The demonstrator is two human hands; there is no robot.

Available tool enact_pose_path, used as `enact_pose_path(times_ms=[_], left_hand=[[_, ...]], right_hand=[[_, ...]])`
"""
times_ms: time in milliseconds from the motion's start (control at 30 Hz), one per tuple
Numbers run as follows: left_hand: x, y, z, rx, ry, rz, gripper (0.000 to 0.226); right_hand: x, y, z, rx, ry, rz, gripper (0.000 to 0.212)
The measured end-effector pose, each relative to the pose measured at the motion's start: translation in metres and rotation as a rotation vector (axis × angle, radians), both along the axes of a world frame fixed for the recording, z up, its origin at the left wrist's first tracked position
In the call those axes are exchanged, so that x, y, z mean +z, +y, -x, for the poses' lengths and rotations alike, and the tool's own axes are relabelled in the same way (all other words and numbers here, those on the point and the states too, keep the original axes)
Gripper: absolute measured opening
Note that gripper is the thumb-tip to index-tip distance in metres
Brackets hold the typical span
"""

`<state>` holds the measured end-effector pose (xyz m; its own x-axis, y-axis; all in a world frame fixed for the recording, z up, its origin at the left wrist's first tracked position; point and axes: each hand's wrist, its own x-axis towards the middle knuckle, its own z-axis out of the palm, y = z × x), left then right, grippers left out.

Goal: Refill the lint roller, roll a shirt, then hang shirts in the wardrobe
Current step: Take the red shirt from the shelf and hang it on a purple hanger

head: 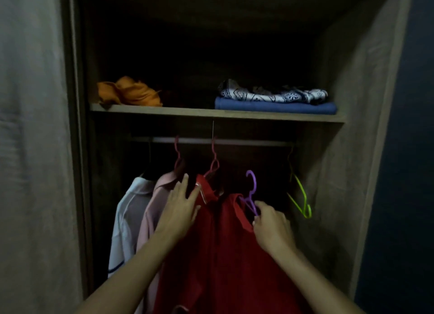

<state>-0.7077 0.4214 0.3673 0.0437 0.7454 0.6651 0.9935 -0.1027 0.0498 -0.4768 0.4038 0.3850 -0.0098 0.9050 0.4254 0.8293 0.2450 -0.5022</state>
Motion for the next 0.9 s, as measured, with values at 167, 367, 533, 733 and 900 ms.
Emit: enact_pose_path(times_ms=[167,367,533,733,900], left_hand=[[-0.019,0.015,-0.027,-0.105,0.014,0.116,0.075],[-0.018,0.041,-0.030,-0.059,0.410,0.072,0.073],[-0.027,0.058,-0.010,0.016,0.405,-0.003,0.090],[-0.028,0.052,-0.002,-0.003,0.332,-0.007,0.104],[-0.032,0.056,-0.006,-0.030,0.302,0.007,0.105]], right_hand=[[0.036,0.023,0.003,-0.022,-0.148,-0.117,0.039],[0.072,0.064,0.020,-0.079,-0.272,-0.164,0.022],[0.091,0.099,0.035,-0.088,-0.347,-0.191,0.020],[0.095,0.139,0.054,-0.093,-0.440,-0.169,0.032],[0.085,0.150,0.065,-0.069,-0.496,-0.105,0.033]])
